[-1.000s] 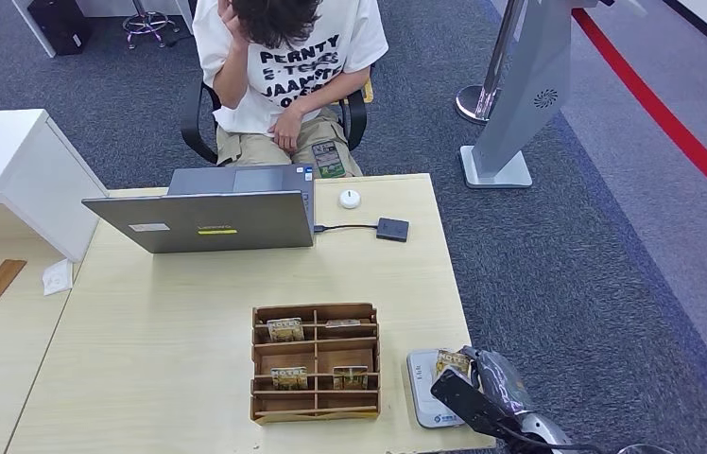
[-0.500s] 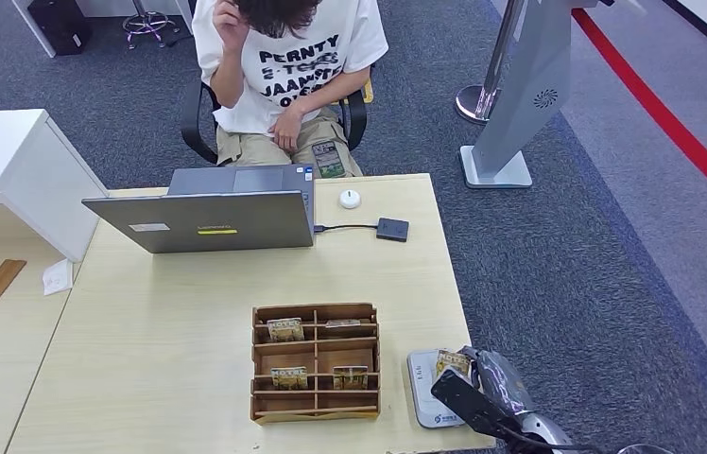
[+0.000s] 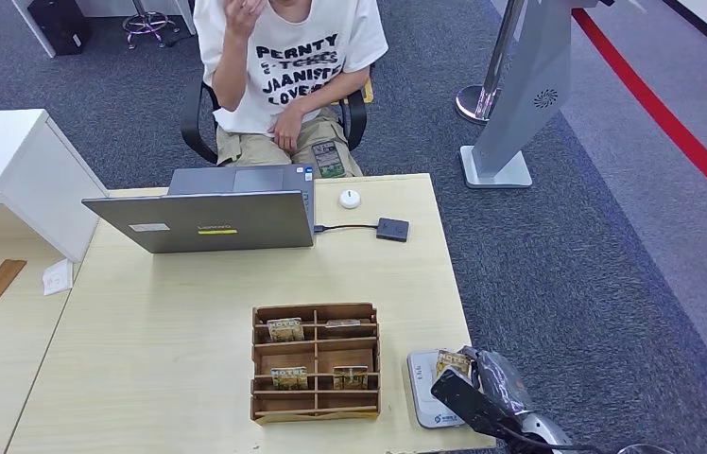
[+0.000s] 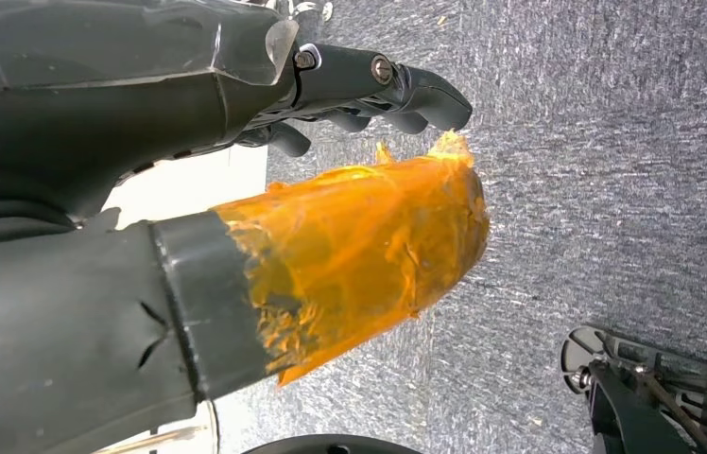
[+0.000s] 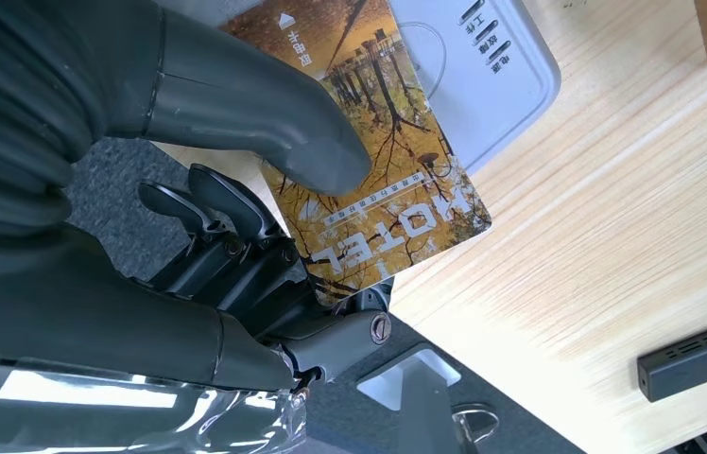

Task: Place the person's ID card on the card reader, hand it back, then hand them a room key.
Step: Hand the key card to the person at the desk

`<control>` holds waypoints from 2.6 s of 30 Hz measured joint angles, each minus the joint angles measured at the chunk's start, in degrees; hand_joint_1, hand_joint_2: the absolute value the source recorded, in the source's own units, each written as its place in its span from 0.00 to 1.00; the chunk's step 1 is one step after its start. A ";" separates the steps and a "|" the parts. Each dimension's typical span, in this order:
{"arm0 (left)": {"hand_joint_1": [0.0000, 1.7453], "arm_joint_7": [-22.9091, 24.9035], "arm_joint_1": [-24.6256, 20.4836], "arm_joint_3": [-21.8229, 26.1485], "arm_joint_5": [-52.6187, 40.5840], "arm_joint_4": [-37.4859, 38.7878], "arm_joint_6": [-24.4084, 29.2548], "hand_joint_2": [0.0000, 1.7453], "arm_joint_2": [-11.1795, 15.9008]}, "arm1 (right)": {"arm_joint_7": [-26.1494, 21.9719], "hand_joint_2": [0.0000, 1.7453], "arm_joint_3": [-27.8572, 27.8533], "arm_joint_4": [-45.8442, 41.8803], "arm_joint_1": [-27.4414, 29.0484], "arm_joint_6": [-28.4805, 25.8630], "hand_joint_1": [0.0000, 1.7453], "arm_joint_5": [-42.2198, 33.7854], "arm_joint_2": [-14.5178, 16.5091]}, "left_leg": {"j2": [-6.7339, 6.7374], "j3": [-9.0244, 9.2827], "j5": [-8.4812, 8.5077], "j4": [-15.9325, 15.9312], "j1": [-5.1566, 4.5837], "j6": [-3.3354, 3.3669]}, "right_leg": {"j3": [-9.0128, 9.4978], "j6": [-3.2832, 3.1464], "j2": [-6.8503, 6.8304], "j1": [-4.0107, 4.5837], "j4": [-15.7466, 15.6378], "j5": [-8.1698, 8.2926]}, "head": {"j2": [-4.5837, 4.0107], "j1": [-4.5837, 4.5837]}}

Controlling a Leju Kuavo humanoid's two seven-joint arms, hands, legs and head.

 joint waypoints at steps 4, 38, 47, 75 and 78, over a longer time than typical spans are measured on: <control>0.00 0.00 0.00 0.00 0.07 0.00 0.09 0.00 0.00 | 0.16 1.00 0.07 0.00 0.00 -0.09 1.00 -0.04 0.00 | 0.00 0.00 0.00 0.00 0.00 0.00 | 0.00 0.00 0.00 0.00 0.00 0.00 | 0.00 -0.01; 0.00 -0.68 0.00 0.00 1.61 0.00 1.57 0.00 -0.64 | -18.64 1.00 -11.52 -12.69 6.94 -16.45 1.00 -6.75 13.14 | -0.01 -0.12 0.01 -0.03 0.02 -0.01 | -0.15 -0.01 -0.01 0.03 0.03 -0.01 | 0.00 0.00; 0.00 -0.61 -0.04 0.00 0.45 0.00 1.60 0.00 -0.94 | -24.28 1.00 -19.24 -21.19 8.94 -16.07 1.00 -13.13 21.77 | 0.00 -0.13 0.01 -0.03 0.03 -0.01 | -0.15 -0.01 0.01 0.01 0.03 -0.01 | 0.00 0.00; 0.00 0.33 -0.80 0.00 -8.46 0.00 0.48 0.00 -0.95 | -26.10 1.00 -11.37 -22.56 -1.30 -11.62 1.00 0.40 24.07 | 0.08 -0.18 0.04 -0.03 0.04 -0.04 | -0.18 -0.02 0.09 0.01 0.08 0.00 | 0.00 -0.01; 0.00 1.10 -1.43 0.00 -11.10 0.00 -0.10 0.00 -0.96 | -23.69 1.00 -7.98 -20.73 -7.54 -10.91 1.00 5.81 23.28 | 0.09 -0.17 0.05 -0.03 0.04 -0.05 | -0.18 -0.05 0.09 0.01 0.08 0.03 | 0.00 0.00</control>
